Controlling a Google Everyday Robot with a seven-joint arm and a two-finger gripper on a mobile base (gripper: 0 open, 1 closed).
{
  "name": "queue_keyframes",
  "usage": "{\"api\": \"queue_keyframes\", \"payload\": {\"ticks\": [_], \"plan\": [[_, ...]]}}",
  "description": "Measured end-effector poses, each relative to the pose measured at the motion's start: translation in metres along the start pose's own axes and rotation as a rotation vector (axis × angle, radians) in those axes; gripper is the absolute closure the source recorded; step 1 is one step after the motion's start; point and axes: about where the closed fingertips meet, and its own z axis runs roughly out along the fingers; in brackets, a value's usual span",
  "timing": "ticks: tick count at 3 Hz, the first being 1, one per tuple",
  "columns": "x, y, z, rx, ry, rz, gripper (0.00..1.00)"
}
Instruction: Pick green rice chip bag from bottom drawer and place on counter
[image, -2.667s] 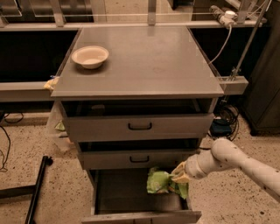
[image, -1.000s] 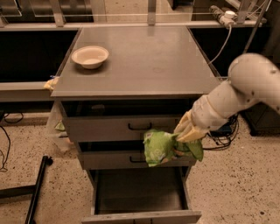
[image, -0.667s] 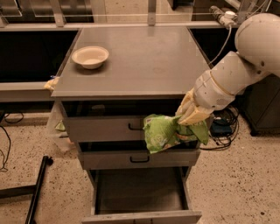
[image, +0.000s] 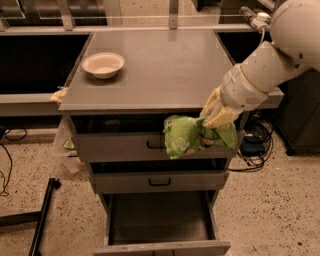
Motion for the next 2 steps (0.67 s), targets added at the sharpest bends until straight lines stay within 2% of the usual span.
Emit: {"api": "queue_keyframes", "payload": {"ticks": [1, 2], "plan": [[-0.014, -0.043, -0.032, 0.067, 0.036, -0.019, 1.00], [-0.021, -0.092, -0.063, 0.157, 0.063, -0.036, 1.00]]}}
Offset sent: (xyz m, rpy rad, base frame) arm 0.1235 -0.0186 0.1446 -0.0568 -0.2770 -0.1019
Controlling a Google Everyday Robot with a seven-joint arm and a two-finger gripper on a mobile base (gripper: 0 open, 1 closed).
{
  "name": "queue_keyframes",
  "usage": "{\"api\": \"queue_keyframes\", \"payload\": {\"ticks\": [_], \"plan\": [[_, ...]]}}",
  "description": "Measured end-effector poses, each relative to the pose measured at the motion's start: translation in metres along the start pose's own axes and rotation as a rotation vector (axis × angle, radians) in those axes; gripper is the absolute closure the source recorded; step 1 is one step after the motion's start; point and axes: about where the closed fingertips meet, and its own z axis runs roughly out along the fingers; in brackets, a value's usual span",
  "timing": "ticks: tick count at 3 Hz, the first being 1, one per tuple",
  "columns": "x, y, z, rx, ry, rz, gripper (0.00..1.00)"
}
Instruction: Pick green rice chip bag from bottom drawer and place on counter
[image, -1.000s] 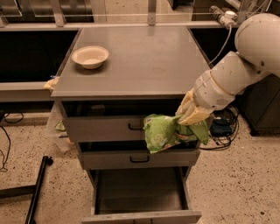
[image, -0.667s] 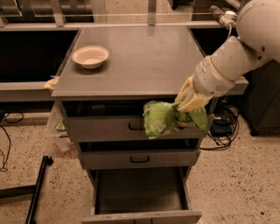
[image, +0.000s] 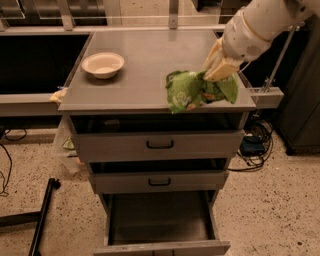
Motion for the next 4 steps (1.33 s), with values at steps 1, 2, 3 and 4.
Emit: {"api": "queue_keyframes", "payload": {"ticks": [1, 2, 3, 4], "plan": [[0.014, -0.044, -0.007, 0.094, -0.010, 0.019, 1.00], [0.016, -0.057, -0.011, 0.125, -0.019, 0.024, 1.00], [0.017, -0.061, -0.006, 0.126, -0.029, 0.028, 1.00], [0.024, -0.079, 0.008, 0.155, -0.043, 0.050, 1.00]]}}
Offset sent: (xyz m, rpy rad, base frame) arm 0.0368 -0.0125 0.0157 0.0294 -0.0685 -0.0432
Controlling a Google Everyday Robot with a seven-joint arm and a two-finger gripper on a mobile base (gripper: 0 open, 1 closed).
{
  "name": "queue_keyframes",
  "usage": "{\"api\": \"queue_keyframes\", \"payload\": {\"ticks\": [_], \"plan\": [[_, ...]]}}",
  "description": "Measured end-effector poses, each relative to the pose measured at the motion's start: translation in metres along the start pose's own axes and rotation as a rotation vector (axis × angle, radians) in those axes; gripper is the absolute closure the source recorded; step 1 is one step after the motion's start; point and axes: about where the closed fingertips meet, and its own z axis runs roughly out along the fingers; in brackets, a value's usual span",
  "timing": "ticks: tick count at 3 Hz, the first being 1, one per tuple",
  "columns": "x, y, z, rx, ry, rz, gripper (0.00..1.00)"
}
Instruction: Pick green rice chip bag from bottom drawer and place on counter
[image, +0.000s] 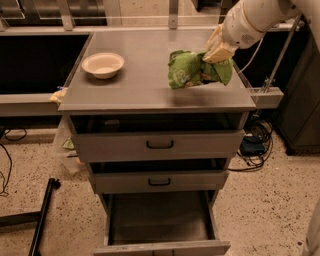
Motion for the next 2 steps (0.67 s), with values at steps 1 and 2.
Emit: {"api": "queue_keyframes", "payload": {"ticks": [1, 2], "plan": [[0.0080, -0.0148, 0.0221, 0.037, -0.019, 0.033, 1.00], [0.0087, -0.0185, 0.0266, 0.049, -0.024, 0.038, 0.85]]}}
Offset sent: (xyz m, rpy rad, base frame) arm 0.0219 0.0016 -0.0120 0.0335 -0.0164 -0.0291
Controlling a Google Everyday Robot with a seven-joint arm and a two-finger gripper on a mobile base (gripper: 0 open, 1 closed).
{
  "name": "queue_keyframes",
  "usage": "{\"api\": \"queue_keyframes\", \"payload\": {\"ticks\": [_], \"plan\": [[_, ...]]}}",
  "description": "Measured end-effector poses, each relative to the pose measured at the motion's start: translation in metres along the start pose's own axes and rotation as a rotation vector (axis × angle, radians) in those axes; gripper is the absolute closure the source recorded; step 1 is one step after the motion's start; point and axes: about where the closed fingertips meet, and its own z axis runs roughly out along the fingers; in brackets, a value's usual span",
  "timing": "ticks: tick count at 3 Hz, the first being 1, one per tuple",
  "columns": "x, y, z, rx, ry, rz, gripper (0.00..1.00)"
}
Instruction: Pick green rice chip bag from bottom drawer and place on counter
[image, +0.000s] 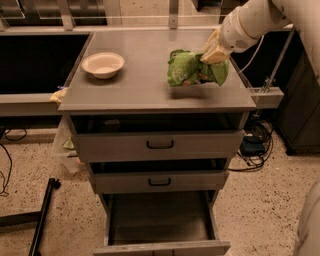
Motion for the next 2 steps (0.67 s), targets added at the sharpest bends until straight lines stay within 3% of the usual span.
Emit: {"api": "queue_keyframes", "payload": {"ticks": [2], "plan": [[0.0000, 0.0000, 0.0001, 0.000, 0.000, 0.000, 0.37]]}}
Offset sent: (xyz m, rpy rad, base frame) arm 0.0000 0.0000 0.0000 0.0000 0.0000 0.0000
